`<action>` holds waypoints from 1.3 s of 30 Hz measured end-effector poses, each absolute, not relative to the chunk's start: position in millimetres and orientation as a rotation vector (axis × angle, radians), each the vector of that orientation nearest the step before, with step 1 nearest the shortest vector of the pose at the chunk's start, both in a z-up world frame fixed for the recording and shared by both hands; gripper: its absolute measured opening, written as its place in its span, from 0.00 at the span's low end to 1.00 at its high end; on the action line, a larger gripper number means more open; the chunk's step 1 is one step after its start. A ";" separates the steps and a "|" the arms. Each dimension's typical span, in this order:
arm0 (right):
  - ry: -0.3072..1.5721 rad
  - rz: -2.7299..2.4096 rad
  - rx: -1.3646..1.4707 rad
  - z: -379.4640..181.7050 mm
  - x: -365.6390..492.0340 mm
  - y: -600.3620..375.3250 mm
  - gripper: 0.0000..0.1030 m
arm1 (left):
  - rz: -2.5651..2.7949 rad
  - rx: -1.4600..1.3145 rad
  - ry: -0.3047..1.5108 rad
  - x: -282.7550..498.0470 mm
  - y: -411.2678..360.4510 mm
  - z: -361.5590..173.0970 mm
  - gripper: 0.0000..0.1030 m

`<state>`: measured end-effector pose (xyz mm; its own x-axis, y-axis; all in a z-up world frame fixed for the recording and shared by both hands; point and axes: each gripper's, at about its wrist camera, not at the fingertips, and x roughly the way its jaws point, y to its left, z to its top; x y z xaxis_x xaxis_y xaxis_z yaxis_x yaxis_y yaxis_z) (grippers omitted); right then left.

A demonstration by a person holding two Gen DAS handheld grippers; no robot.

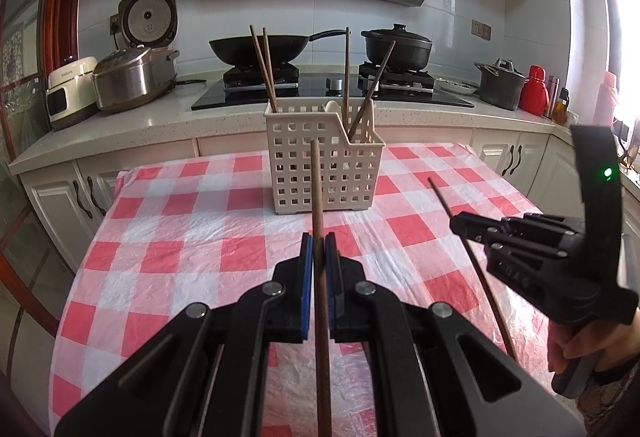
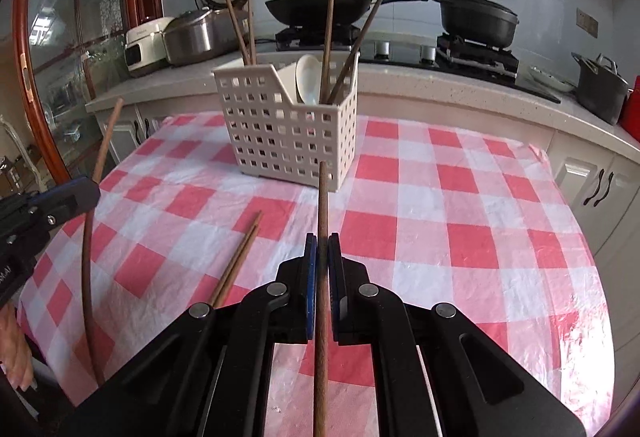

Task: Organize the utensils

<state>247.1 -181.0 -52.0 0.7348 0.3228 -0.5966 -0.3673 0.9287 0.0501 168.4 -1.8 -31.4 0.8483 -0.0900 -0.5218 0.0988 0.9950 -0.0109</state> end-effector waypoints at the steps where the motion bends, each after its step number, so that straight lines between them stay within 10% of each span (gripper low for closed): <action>1: 0.623 0.384 -0.068 -45.9 242.8 -182.1 0.05 | -0.099 0.018 0.543 166.3 -2.2 -29.1 0.06; 39: 0.380 0.415 -0.058 25.8 161.9 -193.6 0.05 | -0.029 0.020 0.363 110.1 14.9 8.0 0.06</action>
